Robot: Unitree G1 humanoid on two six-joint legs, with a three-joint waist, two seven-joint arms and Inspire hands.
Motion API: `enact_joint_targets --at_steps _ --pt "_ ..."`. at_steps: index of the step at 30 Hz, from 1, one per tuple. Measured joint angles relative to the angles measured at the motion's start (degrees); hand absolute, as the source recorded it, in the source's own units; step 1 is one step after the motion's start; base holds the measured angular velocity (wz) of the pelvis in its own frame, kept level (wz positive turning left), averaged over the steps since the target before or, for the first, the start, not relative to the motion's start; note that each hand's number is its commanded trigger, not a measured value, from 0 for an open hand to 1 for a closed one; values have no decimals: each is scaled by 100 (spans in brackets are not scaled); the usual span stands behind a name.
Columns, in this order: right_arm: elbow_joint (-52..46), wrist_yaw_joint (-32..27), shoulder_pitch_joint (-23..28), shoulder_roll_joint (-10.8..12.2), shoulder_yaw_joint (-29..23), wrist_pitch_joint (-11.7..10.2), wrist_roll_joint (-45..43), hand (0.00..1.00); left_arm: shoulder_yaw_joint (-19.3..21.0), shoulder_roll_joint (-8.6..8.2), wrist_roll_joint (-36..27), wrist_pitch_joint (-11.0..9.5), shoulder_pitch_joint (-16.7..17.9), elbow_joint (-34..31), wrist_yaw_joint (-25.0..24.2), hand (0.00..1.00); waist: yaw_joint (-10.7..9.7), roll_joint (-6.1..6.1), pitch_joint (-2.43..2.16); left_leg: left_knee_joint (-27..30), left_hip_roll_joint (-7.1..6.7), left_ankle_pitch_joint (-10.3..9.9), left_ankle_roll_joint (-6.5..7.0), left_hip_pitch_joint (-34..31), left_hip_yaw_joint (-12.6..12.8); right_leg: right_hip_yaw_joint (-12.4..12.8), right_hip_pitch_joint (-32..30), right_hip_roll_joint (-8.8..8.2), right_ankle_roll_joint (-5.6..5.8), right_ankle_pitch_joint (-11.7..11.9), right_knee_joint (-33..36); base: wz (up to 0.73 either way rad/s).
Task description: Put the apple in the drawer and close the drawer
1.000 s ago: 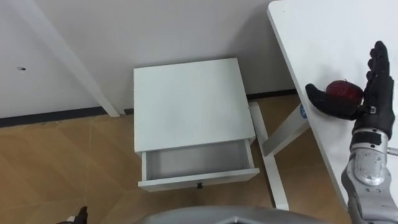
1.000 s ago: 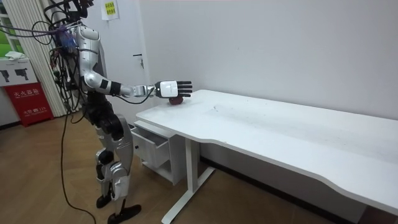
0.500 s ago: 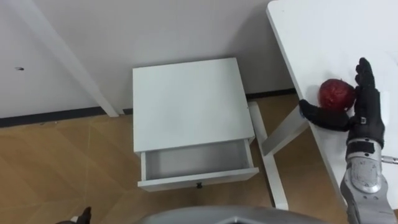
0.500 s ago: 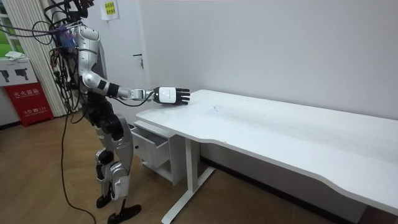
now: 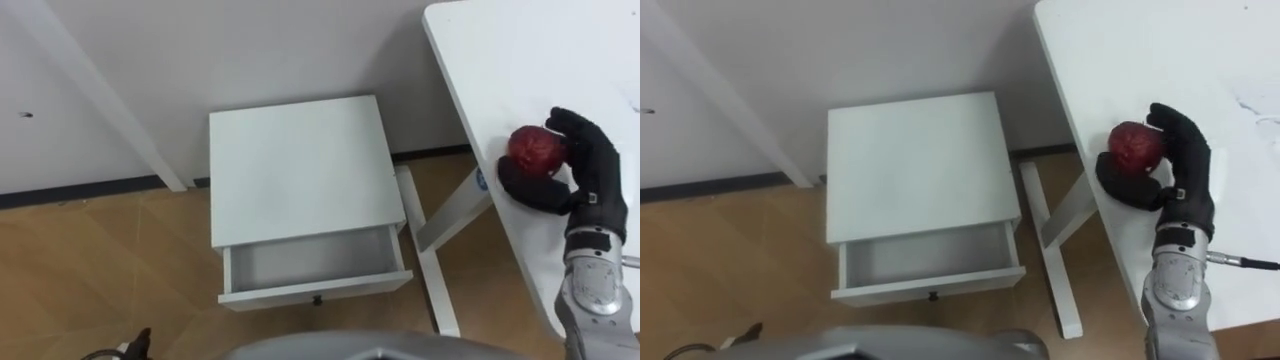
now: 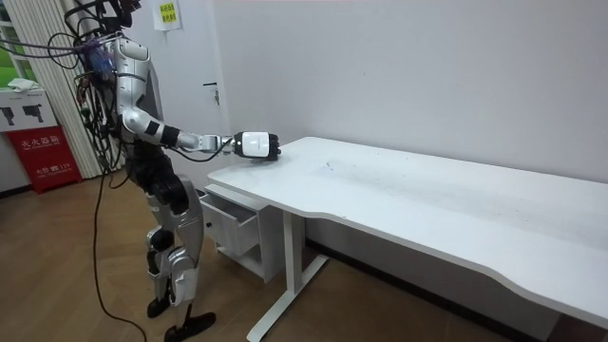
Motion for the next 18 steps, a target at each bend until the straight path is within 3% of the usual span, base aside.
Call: enact_joint_targets --at_steps 18 --pt "41 332 -51 -8 31 17 -40 100 -32 6 53 102 -23 106 -227 0 7 -1 32 44 7 -3 0 -32 -31 16 -17 4 -12 7 27 0"
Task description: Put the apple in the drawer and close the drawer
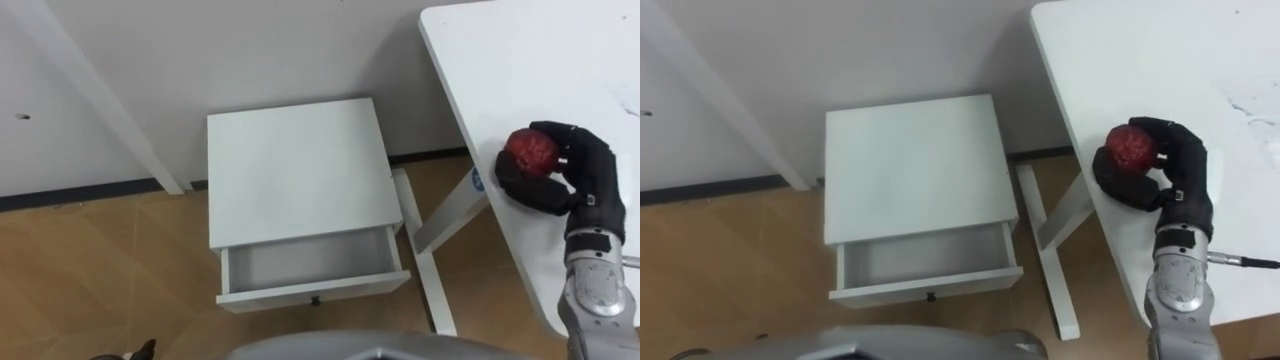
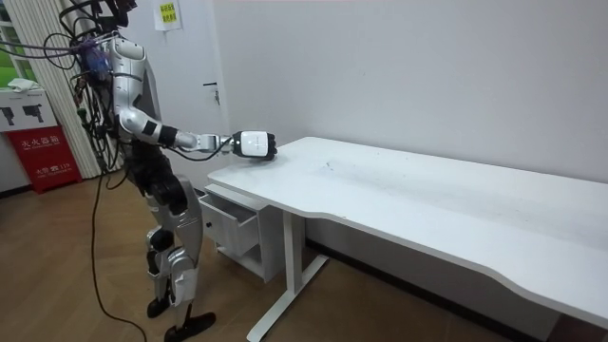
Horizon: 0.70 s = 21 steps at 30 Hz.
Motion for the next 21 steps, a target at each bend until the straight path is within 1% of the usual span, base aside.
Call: enact_joint_targets --at_steps 3,5,6,9,11,14,17,19,20,21 --pt "-5 65 -74 0 -4 25 -4 100 -112 28 -3 1 -42 2 -1 0 -33 -5 4 92 12 -12 -2 -126 -24 -43 -76 2 -20 15 8 5" --pt "-99 163 -88 -1 -10 131 -4 100 -111 29 0 10 -83 -1 -27 0 -75 -2 7 113 21 -13 -3 -201 -53 -110 -88 5 -26 30 -1 11" --pt "-125 199 -88 -1 -9 148 -4 100 -111 29 0 10 -95 -2 -46 0 -80 0 9 117 22 -14 -3 -210 -59 -122 -89 5 -27 31 -1 9" --pt "-210 454 -130 -21 45 230 12 100 -215 30 22 44 -120 -10 -114 0 -54 34 14 125 40 -16 -7 -213 -58 -133 -88 21 -45 43 -3 0" --pt "-307 631 -139 -9 70 312 11 100 -341 32 23 121 -162 -10 -154 0 -9 51 20 159 82 -25 -23 -230 -58 -143 -84 42 -62 53 -4 0" --pt "-395 826 -144 -10 150 374 10 100 -363 32 89 178 -217 -4 -167 0 55 55 21 180 99 -31 -47 -238 -59 -138 -84 77 -80 64 -5 0" --pt "-478 907 -155 -19 278 387 0 100 -370 32 176 241 -221 -6 -168 0 64 62 22 188 120 -26 -64 -263 -60 -144 -105 93 -87 67 -3 0" --pt "-611 1038 -158 -26 313 472 -3 100 -375 32 202 243 -228 -19 -177 0 71 67 17 189 120 -20 -70 -315 -62 -144 -165 93 -90 69 13 0" --pt "-673 1093 -173 -32 359 501 -7 100 -373 34 255 244 -227 -22 -193 0 75 64 29 190 118 -14 -74 -341 -64 -146 -187 92 -96 73 14 0" --pt "-699 1152 -182 -34 411 504 -18 100 -374 34 298 244 -223 -30 -248 0 80 63 27 191 115 -15 -74 -343 -72 -154 -186 92 -96 73 13 3"
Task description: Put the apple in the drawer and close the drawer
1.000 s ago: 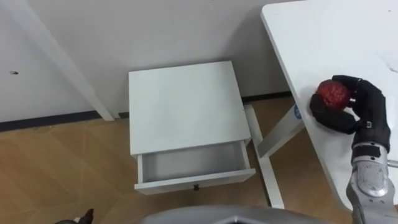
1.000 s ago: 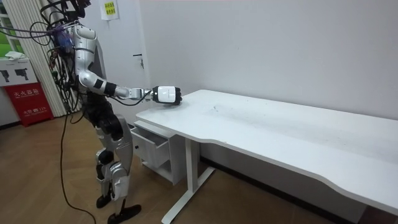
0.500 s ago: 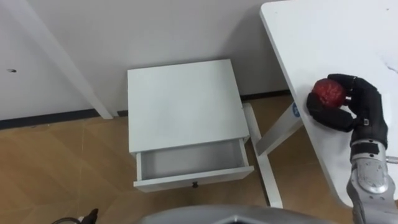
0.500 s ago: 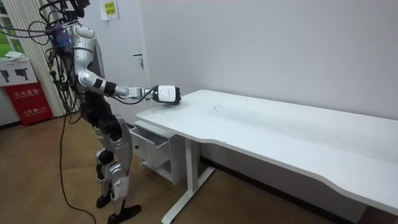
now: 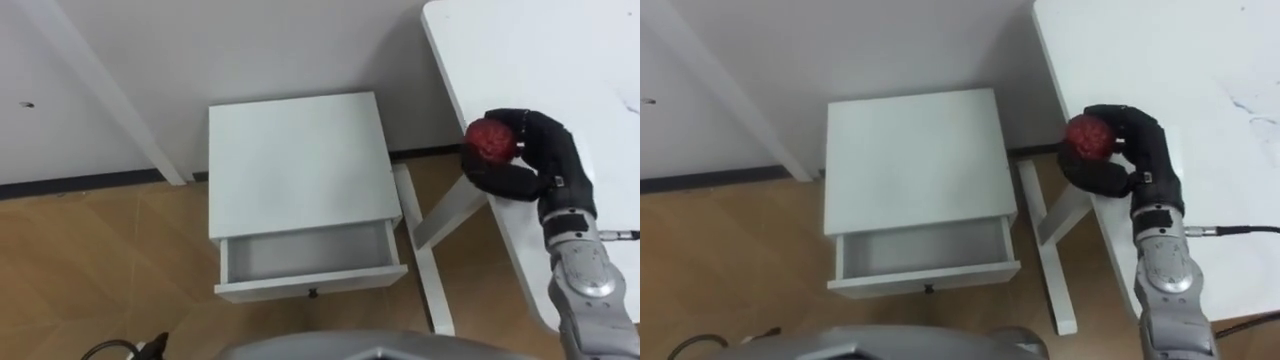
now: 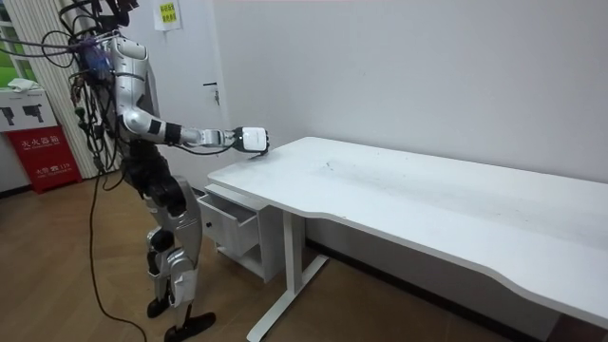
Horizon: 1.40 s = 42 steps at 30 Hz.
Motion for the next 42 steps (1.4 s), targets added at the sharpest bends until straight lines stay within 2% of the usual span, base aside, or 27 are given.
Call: enact_joint_targets --at_steps 3,5,8,12,17,27,35,42 --pt "-71 237 -1 -10 318 93 -70 100 -2 0 227 -1 -6 -92 -42 0 15 -6 0 16 -13 0 0 -48 -72 -69 -1 -4 0 0 -13 13" --pt "-75 595 -7 -7 814 232 -124 100 -61 -1 230 -4 -88 -108 -59 0 147 -31 3 47 -10 0 0 -82 -93 -146 1 -13 1 -1 -13 16" --pt "-82 998 -11 7 1229 247 -227 100 -66 -4 226 -8 -181 -108 -161 0 255 -7 19 84 -28 9 16 -167 -106 -326 7 -56 5 -3 -15 29" --pt "-81 1220 -194 -2 1225 248 -413 100 -68 -5 210 -8 -116 -95 -185 0 312 -22 26 97 -38 41 58 -189 -107 -454 35 -119 10 -6 -10 26" --pt "-126 1526 -343 2 1228 248 -413 100 -98 -4 214 9 -92 -100 -259 0 307 -84 59 101 -69 57 86 -209 -115 -618 86 -169 15 -8 -19 17" --pt "-127 1750 -345 24 1444 328 -684 100 -351 -2 212 15 -244 -144 -255 0 326 -63 79 157 -90 62 97 -305 -118 -687 98 -194 46 -27 -29 6" --pt "-129 1773 -404 24 1440 369 -700 100 -388 -2 226 89 -229 -142 -269 0 379 -25 41 175 -89 68 109 -428 -118 -761 24 -202 47 -27 -20 3" --pt "-138 1840 -406 24 1440 371 -916 100 -389 -2 225 170 -224 -140 -256 0 435 -27 34 179 -88 70 111 -428 -119 -768 25 -204 47 -26 -20 0"
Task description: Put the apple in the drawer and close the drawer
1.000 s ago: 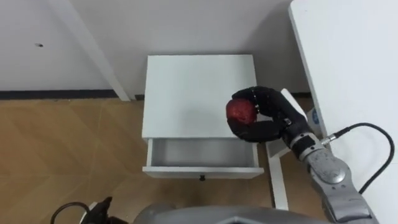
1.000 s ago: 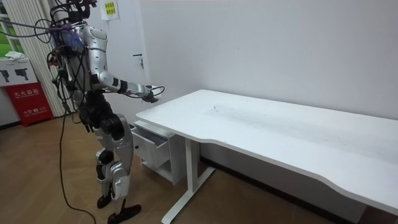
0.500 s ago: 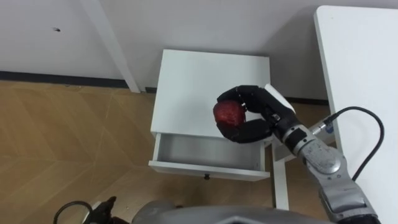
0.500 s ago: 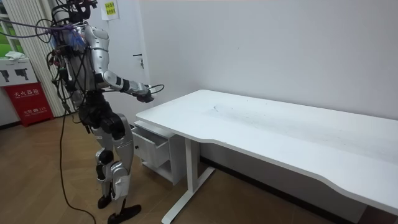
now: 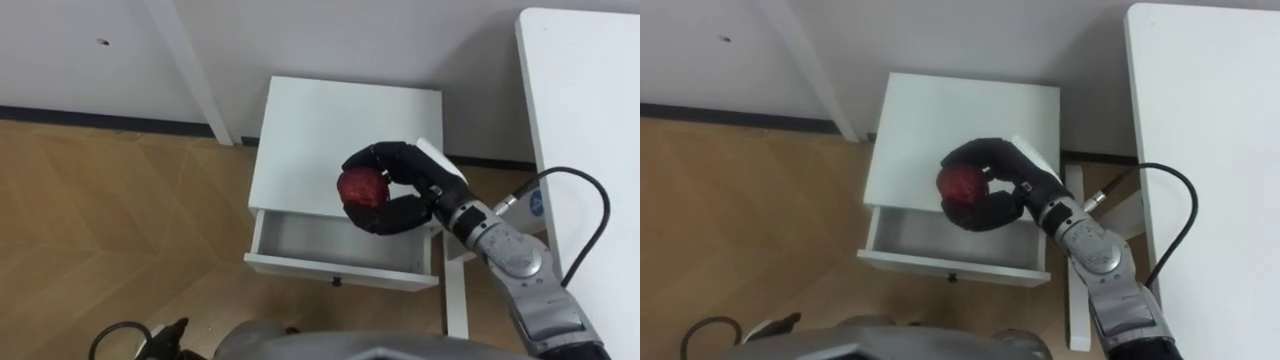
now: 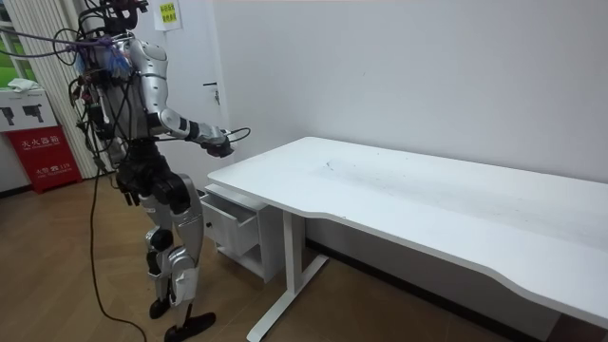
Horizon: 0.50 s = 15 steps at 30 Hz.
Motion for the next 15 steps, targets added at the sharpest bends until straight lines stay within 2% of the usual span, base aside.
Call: enact_joint_targets --at_steps 8,9,10,15 --pt "25 39 15 1 3 59 -97 99 -3 0 0 4 -2 0 -1 0 -4 -38 20 49 2 0 0 -14 0 -8 0 0 0 0 0 0" --pt "35 39 16 1 3 88 -101 56 -3 0 0 4 -3 0 0 0 -4 -43 22 53 2 0 0 -20 0 -11 0 0 0 0 -1 5" --pt "46 40 19 1 4 141 -133 0 -3 0 0 5 -5 -1 0 0 -5 -53 29 59 3 0 1 -30 0 -25 -2 -1 0 0 -1 5" --pt "47 43 23 3 12 221 -174 0 -4 0 1 65 -5 -2 -1 0 -4 -63 36 91 6 0 0 -65 -13 -74 -4 -1 0 0 -1 4"
